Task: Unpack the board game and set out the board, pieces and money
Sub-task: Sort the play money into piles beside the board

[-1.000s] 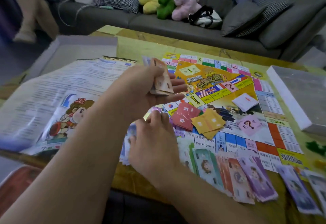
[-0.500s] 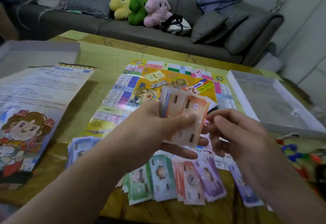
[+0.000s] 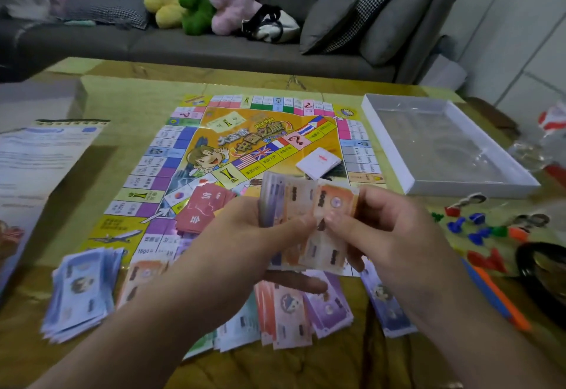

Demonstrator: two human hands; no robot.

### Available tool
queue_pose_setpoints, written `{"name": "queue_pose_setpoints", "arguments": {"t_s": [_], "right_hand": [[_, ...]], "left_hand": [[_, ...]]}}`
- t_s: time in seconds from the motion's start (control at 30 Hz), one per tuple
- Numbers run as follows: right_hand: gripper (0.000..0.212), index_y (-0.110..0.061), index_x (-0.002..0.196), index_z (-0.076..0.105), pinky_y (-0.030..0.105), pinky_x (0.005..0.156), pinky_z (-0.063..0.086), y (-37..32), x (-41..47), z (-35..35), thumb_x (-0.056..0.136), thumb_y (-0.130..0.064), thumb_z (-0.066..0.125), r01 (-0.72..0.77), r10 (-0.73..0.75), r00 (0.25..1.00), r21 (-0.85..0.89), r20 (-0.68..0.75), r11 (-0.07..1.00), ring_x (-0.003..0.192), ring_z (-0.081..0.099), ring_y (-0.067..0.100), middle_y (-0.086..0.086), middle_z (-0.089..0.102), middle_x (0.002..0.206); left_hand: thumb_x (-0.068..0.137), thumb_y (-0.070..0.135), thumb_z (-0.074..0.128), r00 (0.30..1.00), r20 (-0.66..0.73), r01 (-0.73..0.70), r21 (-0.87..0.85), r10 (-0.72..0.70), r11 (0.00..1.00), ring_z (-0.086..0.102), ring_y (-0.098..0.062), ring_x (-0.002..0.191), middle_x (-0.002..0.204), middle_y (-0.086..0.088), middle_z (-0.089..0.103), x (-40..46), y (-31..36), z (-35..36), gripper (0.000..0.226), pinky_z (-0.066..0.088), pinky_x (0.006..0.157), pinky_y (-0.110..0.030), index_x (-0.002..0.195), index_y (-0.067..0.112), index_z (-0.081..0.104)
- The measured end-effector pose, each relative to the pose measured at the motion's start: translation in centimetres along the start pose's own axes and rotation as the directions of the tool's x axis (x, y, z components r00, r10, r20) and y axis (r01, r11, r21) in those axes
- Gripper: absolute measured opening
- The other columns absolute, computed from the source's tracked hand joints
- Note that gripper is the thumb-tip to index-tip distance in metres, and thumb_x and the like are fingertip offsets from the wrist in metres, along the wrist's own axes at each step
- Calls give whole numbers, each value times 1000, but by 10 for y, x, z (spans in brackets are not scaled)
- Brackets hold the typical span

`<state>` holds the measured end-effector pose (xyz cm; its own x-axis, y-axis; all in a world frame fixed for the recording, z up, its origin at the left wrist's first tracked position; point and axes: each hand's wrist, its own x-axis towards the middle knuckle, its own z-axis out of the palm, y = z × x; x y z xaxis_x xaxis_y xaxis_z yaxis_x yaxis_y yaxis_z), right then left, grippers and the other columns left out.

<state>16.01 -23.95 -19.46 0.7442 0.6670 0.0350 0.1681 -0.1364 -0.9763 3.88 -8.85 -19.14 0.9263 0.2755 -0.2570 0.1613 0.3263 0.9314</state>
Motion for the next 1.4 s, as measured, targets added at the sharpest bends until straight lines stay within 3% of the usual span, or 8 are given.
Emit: {"name": "queue_pose_setpoints", "arguments": {"t_s": [0.33, 0.53, 0.73, 0.87, 1.0, 1.13, 1.27, 1.4], "right_hand": [[7, -11, 87, 80, 15, 51, 53, 0, 1, 3, 83, -11, 85, -26, 26, 996, -1, -85, 1000, 69, 78, 16, 2, 80, 77], [13, -15, 100, 80, 17, 54, 55, 3, -1, 9, 87, -14, 82, -77, 77, 997, 43, 7, 996, 77, 79, 18, 3, 82, 87], [9, -14, 94, 80, 17, 49, 50, 9, 4, 16, 86, -15, 84, -63, 63, 997, 14, -45, 998, 64, 73, 12, 4, 81, 83], [20, -16, 98, 80, 45, 59, 58, 10, 1, 26, 86, -32, 79, -82, 82, 997, 45, 11, 996, 73, 73, 38, 10, 80, 87], [9, -11, 92, 77, 42, 56, 49, 7, 0, 29, 95, -4, 72, -53, 57, 996, 55, -69, 997, 71, 62, 51, 11, 80, 86], [8, -13, 88, 76, 41, 57, 55, 5, -2, 45, 92, -7, 77, -112, 107, 989, -48, -98, 993, 77, 74, 38, 5, 80, 82], [17, -26, 98, 66, 23, 47, 51, -2, -11, 95, 93, -16, 79, -156, 170, 984, -197, 55, 968, 54, 66, 5, -3, 75, 75], [31, -41, 104, 54, 39, 66, 64, -2, -12, 159, 95, -19, 74, -85, 142, 977, -318, 159, 944, 74, 73, 9, -4, 72, 81]], "left_hand": [[97, 20, 64, 998, -62, 21, 49, -18, 999, 78, -37, 91, 97, -22, 79, 2, -1, -4, 24, 65, 76, -52, 106, 0, 74], [94, 20, 68, 998, -59, 46, 145, -38, 988, 79, -34, 88, 95, -19, 80, -2, 3, -8, 23, 65, 73, -51, 107, 3, 74], [95, 15, 69, 997, -42, 64, 180, -58, 982, 78, -37, 91, 99, -20, 79, 0, 9, -19, 22, 63, 81, -54, 111, 0, 72], [92, 10, 73, 995, -93, 58, 213, -39, 975, 78, -38, 86, 94, -20, 79, -2, 12, -26, 20, 65, 77, -50, 107, -3, 73], [94, 10, 71, 986, -164, 32, 188, -1, 982, 79, -35, 86, 93, -20, 79, -3, 23, -42, 20, 65, 72, -46, 105, -7, 71], [96, 11, 69, 942, -335, 10, 121, 31, 993, 79, -34, 87, 95, -22, 79, -10, 36, -74, 25, 65, 67, -41, 113, -7, 65], [97, 17, 70, 904, -428, -16, -13, 9, 1000, 78, -37, 89, 103, -28, 76, -13, 46, -99, 32, 66, 68, -42, 114, -10, 65], [105, 15, 52, 915, -403, -49, -168, -23, 985, 78, -37, 91, 105, -27, 76, -16, 55, -107, 30, 66, 71, -44, 117, -12, 61]]}}
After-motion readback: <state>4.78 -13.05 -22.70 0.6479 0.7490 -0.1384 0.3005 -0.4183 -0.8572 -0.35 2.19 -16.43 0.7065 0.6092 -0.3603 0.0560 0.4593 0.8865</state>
